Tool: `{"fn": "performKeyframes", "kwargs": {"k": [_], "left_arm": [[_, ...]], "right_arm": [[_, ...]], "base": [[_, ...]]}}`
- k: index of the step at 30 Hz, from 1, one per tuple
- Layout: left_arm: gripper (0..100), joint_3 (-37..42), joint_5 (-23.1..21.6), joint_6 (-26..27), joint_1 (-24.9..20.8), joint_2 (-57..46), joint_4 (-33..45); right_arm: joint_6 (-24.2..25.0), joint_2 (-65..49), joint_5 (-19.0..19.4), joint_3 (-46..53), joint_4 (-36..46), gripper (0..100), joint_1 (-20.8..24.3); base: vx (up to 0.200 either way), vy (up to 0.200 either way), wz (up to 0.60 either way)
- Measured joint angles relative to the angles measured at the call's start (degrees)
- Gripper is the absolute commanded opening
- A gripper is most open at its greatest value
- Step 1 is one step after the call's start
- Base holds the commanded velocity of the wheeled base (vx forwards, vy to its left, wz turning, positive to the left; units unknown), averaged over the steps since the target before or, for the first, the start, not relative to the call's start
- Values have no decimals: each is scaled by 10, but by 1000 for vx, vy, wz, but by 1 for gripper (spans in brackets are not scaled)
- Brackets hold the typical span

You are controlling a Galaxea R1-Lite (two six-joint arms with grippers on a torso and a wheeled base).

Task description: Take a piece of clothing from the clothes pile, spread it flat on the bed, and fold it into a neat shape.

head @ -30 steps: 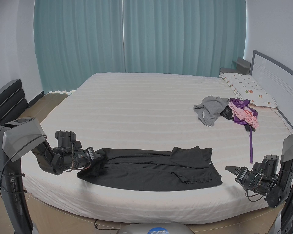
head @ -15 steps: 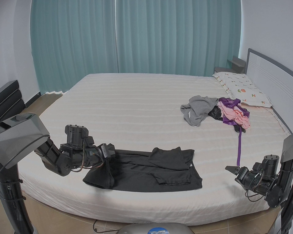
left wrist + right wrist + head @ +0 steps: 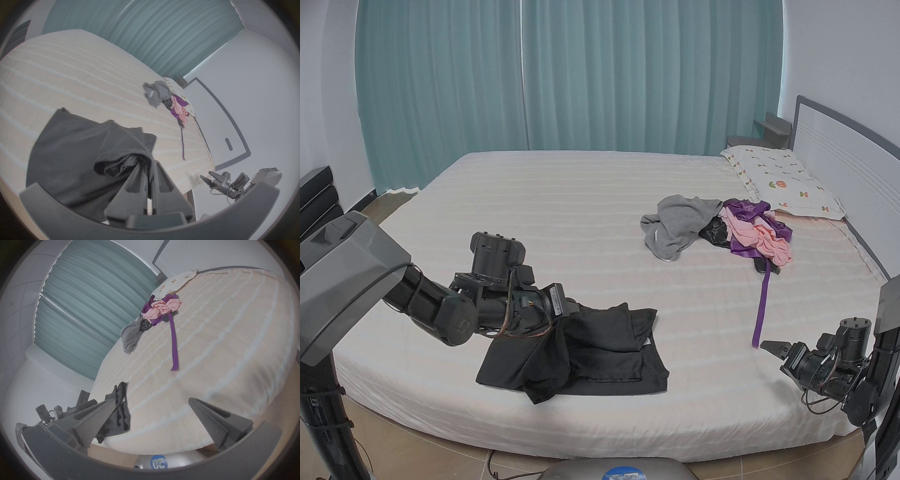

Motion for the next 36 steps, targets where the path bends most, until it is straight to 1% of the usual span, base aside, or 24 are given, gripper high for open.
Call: {"fn": "performKeyframes", "kwargs": {"k": [4, 11, 15, 16, 21, 24, 29, 32, 36], "left_arm": [[0, -42, 6, -11, -20, 2, 25], [0, -90, 72, -15, -39, 45, 29], [0, -106, 82, -20, -45, 75, 29], [100, -109, 82, -23, -47, 83, 29], [100, -115, 78, -41, -60, 99, 25], [100, -123, 78, -62, -69, 103, 23], [100, -138, 86, -83, -82, 108, 21], [100, -138, 87, -91, -76, 107, 21], [100, -137, 81, -122, -60, 94, 21]], "right_arm": [[0, 0, 0, 0, 0, 100, 1], [0, 1, 0, 0, 0, 100, 3], [0, 2, 0, 0, 0, 100, 3], [0, 2, 0, 0, 0, 100, 4], [0, 4, 0, 0, 0, 100, 4], [0, 5, 0, 0, 0, 100, 4], [0, 5, 0, 0, 0, 100, 4], [0, 5, 0, 0, 0, 100, 4], [0, 5, 0, 0, 0, 100, 5]], "base": [[0, 0, 0], [0, 0, 0], [0, 0, 0], [0, 0, 0], [0, 0, 0], [0, 0, 0], [0, 0, 0], [0, 0, 0], [0, 0, 0]]}}
